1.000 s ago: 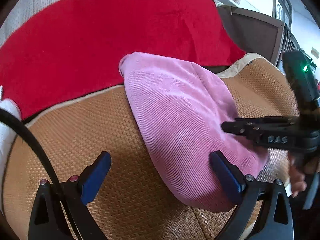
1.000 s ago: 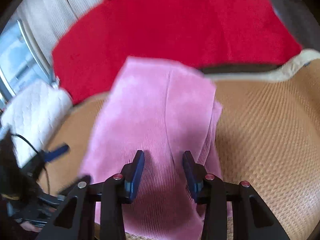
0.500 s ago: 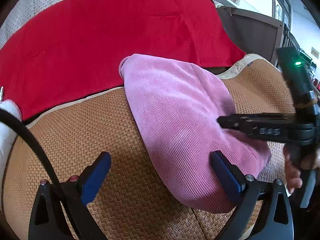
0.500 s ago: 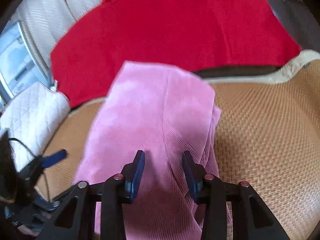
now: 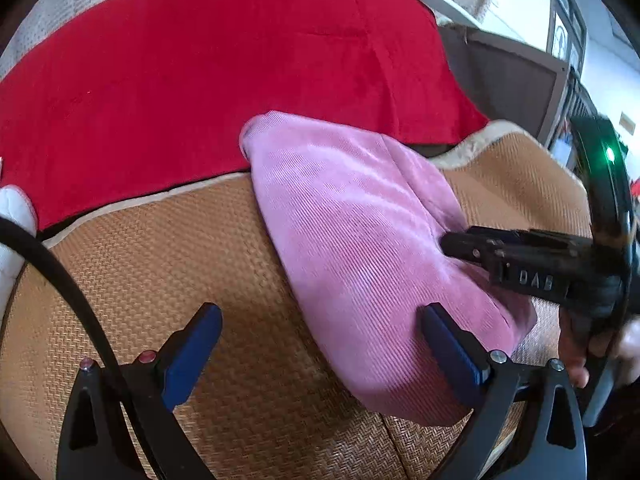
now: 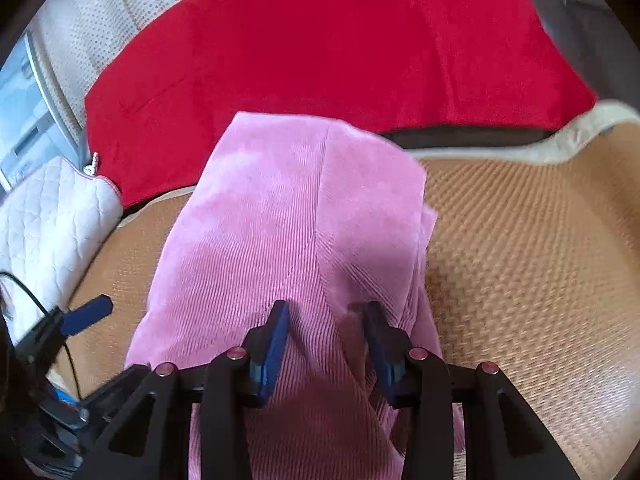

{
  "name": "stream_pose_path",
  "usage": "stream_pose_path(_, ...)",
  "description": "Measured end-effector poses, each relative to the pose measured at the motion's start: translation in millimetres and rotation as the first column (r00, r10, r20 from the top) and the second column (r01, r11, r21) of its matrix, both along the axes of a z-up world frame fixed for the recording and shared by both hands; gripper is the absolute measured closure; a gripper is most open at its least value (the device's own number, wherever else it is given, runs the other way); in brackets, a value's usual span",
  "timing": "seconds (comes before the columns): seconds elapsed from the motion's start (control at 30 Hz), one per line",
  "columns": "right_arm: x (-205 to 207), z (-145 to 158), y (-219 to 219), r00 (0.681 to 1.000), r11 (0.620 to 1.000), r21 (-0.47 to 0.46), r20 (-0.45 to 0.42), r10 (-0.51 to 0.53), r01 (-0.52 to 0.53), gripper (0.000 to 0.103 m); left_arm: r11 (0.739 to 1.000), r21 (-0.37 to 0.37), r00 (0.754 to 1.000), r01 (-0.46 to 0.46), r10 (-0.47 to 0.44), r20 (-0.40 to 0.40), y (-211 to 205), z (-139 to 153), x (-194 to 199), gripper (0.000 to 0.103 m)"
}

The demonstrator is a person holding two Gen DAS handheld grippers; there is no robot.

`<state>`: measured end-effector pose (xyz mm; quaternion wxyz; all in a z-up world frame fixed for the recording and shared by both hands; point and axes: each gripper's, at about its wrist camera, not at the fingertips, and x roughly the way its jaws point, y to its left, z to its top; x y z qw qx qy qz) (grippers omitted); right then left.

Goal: Fold large clothes
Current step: 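Press the folded pink jacket flat with both open grippers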

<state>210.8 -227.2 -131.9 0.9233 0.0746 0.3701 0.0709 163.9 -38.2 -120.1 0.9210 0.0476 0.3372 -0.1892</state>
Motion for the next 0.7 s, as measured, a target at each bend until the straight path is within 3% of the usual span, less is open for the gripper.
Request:
stream_pose_path(0.1,-9,10,8,0.998,0.995,-0.094,0.063,-0.024,0.03,0.06,0.998,-0.028,0.997,-0.048,0.05,0.061,16,12,-1,0.002)
stream_pose_path(0.23,-14,20,12,0.993,0.988,-0.142,0.112,-0.043,0.059,0.06,0.993,-0.079,0.993,-0.092,0.097,0.064,32,18,6,0.002)
stream_pose_path(0.4,-17,22,14,0.99,0.976,-0.196,0.129,-0.065,0.09,0.06,0.992,-0.064,0.993,-0.112,0.113,0.024,32,10,17,0.002)
stream_pose_path(0.7,-18,23,15,0.985,0.969,-0.221,0.154,-0.072,0.106,0.06,0.995,-0.047,0.995,-0.091,0.092,0.029,21,10,18,0.002)
